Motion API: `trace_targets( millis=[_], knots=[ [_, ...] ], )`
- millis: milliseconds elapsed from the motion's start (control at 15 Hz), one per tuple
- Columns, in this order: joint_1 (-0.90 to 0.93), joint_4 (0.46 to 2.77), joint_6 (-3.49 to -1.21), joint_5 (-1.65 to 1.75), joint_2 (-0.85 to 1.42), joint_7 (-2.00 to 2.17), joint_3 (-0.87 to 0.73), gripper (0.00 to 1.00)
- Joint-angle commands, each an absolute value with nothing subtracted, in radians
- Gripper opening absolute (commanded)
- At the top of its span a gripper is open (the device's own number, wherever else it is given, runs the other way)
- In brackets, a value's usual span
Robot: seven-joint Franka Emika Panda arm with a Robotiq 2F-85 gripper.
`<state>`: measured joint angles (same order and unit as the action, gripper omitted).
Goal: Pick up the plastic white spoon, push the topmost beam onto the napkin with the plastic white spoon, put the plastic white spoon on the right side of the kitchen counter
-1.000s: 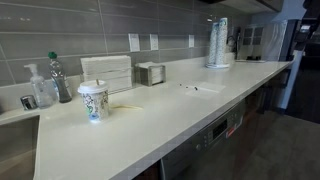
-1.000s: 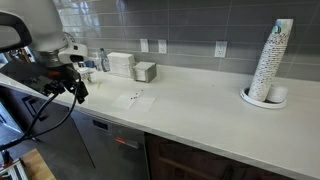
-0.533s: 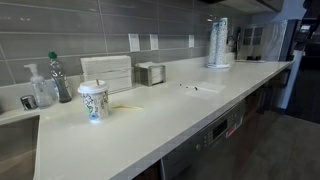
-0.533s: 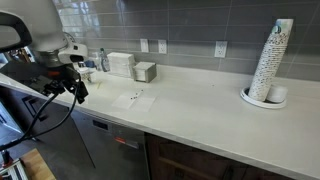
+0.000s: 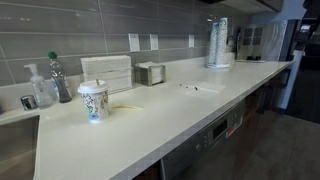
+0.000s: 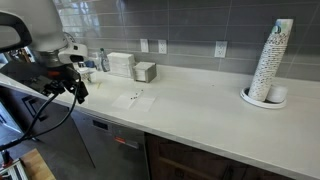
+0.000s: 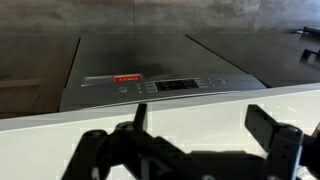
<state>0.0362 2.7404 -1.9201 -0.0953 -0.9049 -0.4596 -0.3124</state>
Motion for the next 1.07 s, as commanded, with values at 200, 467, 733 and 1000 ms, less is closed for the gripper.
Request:
trace_targets(
  millis=[200, 467, 733, 1000],
  knots=[
    [0.124, 2.657, -1.930, -0.118, -0.828, -0.493, -0.234, 1.00],
    [0.260, 2.532, -1.974, -0.171, -0.673, -0.489, -0.114, 1.00],
    [0.332, 2.405, -2.063, -0.185, -0.483, -0.497, -0.014, 1.00],
    [0.363, 2.260, -2.121, -0.163, -0.267, -0.499, 0.084, 1.00]
  ],
)
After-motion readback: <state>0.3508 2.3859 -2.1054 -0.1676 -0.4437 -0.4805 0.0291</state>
